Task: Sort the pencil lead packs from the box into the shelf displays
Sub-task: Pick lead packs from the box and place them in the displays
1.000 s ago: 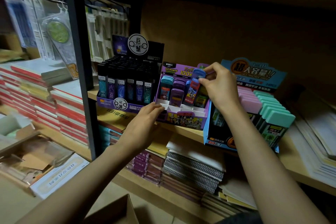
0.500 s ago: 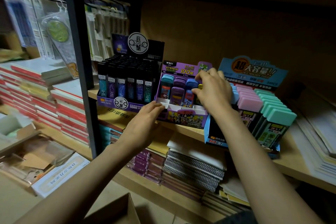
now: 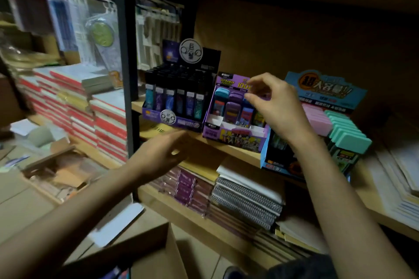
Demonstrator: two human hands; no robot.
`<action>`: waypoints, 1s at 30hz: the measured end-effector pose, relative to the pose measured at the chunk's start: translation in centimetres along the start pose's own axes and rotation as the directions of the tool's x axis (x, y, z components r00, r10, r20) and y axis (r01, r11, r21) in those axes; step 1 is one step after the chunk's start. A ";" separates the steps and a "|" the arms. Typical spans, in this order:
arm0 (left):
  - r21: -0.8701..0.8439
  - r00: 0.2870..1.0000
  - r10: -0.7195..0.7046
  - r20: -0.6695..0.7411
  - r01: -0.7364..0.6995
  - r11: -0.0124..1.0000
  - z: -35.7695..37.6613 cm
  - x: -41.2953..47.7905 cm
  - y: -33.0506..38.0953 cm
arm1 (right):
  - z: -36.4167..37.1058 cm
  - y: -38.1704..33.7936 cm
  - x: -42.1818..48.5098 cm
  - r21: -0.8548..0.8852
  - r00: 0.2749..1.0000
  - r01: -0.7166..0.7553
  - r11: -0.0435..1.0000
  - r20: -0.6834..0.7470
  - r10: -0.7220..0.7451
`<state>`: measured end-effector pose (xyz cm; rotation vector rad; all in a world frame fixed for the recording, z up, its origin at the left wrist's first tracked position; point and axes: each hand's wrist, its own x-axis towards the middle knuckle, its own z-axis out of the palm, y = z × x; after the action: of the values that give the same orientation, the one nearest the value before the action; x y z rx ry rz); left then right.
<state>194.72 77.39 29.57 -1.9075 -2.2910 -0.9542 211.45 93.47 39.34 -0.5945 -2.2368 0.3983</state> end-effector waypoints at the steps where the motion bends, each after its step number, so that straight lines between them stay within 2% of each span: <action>1: -0.007 0.998 -0.040 0.040 0.041 0.999 -0.2 -1.6 -0.9 | 0.5 -1.1 -1.1 0.074 0.998 0.004 0.997 0.063 -0.008; 3: -0.022 0.976 -0.166 0.141 0.171 0.985 0.1 -5.2 -3.1 | 2.7 -2.5 -3.5 0.103 0.968 0.010 0.995 0.249 -0.036; 5: -0.039 0.927 -0.315 0.203 0.329 0.943 1.3 -9.2 -5.6 | 5.9 -3.1 -6.1 0.047 0.882 0.039 0.998 0.468 -0.057; 9: -0.087 0.787 -0.554 0.270 0.593 0.800 5.6 -17.7 -9.9 | 13.0 -2.7 -12.3 -0.048 0.657 0.121 0.992 0.753 -0.044; 13: -0.078 0.657 -0.681 0.324 0.736 0.672 11.6 -25.6 -12.0 | 20.1 -1.0 -19.2 -0.086 0.405 0.140 0.986 0.914 0.022; 16: -0.115 0.574 -0.739 0.352 0.810 0.574 15.3 -30.3 -12.8 | 24.8 0.7 -24.3 -0.136 0.269 0.069 0.988 0.956 0.113; 18: -0.096 0.526 -0.772 0.355 0.842 0.530 17.2 -32.9 -13.5 | 27.6 1.9 -27.4 -0.167 0.209 -0.070 0.983 0.961 0.178; 20: -0.057 0.460 -0.818 0.345 0.880 0.471 18.4 -34.9 -14.1 | 30.2 2.7 -30.5 -0.224 0.142 -0.210 0.952 0.956 0.256; 22: -0.026 0.424 -0.833 0.355 0.895 0.444 19.3 -36.7 -14.6 | 32.3 3.2 -33.4 -0.270 0.088 -0.312 0.911 0.946 0.311; 26: 0.101 0.425 -0.735 0.529 0.828 0.552 20.7 -39.6 -15.8 | 35.5 3.1 -37.7 -0.343 0.029 -0.480 0.808 0.914 0.405; 30: 0.144 0.458 -0.689 0.562 0.766 0.626 21.7 -41.0 -16.3 | 37.9 2.0 -40.1 -0.365 0.066 -0.640 0.676 0.850 0.523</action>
<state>198.56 49.66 -10.85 -1.2619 -3.6785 -0.5439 207.28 70.30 -10.58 -1.5652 -2.8484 1.6814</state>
